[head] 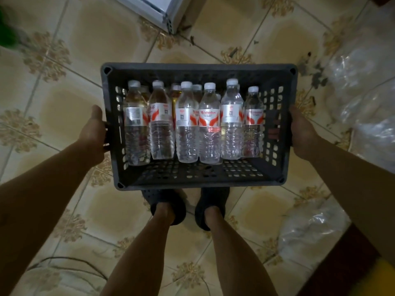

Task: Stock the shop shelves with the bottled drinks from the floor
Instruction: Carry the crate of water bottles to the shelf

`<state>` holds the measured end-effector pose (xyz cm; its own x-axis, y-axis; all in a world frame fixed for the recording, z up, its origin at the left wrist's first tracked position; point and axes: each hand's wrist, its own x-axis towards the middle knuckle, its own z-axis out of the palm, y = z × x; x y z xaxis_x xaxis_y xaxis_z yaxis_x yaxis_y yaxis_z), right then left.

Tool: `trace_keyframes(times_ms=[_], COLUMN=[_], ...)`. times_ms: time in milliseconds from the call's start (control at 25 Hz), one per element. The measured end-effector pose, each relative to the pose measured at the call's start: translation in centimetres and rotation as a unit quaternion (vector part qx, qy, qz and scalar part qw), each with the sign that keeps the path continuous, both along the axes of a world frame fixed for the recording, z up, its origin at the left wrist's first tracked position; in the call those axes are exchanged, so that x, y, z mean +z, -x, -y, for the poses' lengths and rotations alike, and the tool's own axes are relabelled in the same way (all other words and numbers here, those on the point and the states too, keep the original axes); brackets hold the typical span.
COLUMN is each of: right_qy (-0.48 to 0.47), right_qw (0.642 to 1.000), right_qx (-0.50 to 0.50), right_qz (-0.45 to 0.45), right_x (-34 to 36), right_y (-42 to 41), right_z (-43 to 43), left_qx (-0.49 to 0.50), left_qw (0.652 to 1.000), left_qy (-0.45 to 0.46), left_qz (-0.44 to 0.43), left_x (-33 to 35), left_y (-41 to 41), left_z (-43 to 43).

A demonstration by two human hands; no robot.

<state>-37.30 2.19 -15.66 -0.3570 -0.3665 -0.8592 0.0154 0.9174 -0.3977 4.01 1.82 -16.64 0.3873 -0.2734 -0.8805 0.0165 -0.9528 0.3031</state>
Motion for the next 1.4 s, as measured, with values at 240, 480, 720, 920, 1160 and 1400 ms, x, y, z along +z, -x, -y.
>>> trace_keyframes(times_ms=[240,480,720,920,1160,1400], right_qy=[-0.008,-0.049,-0.088,-0.091,-0.077,-0.089], right_qw=[0.998,0.998,0.992,0.991,0.997,0.994], right_qx=[0.021,0.025,0.056,0.054,0.015,0.035], right_qz=[0.055,0.041,0.070,0.078,0.015,0.056], right_x=[-1.2,-2.7,-2.3,-2.2,-3.9,-2.5], right_y=[1.2,0.3,0.8,0.9,0.8,0.8], right_z=[0.5,1.5,2.0,1.8,1.4,1.8], left_qx=[-0.015,0.002,-0.019,0.005,0.052,-0.031], left_qw=[0.987,0.974,0.973,0.984,0.988,0.988], left_qy=[0.024,0.012,-0.019,-0.002,0.018,0.028], left_qz=[-0.156,-0.226,-0.230,-0.176,-0.144,-0.148], left_x=[-0.4,-1.6,-3.0,-3.4,-4.2,-2.3], left_y=[-0.7,-1.1,-1.8,-1.0,-0.7,-0.1], left_z=[0.9,1.5,1.7,1.3,0.8,0.8])
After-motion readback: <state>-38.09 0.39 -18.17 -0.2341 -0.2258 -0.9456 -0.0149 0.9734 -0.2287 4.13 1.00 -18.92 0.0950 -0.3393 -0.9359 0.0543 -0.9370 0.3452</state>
